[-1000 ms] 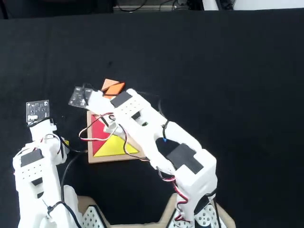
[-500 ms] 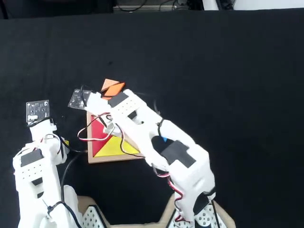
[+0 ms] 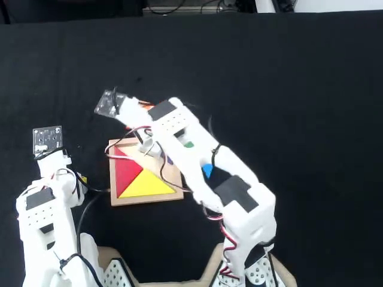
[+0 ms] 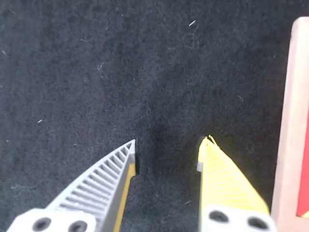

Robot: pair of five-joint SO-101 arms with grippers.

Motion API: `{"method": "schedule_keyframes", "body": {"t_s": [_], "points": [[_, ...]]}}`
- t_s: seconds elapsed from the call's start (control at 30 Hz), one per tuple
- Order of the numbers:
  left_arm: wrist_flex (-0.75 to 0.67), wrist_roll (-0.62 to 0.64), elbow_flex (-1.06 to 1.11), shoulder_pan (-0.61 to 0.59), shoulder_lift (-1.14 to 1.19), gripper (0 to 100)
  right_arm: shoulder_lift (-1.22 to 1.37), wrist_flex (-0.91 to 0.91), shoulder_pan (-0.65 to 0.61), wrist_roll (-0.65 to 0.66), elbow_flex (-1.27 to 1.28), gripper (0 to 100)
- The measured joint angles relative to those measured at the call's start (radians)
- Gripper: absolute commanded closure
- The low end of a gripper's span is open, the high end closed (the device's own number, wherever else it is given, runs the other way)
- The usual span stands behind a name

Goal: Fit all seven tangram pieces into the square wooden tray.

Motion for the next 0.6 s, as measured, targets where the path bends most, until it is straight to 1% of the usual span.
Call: {"method": "schedule_keyframes", "body": {"t_s": [0.2, 0.6], "points": [[0.000, 0.000, 0.000, 0.000, 0.000, 79, -0.008, 0.000, -0.040, 0.002, 0.129, 98.8], [0.000, 0.000, 0.000, 0.000, 0.000, 79, -0.043, -0.068, -0.097, 0.003, 0.236, 98.8]]}}
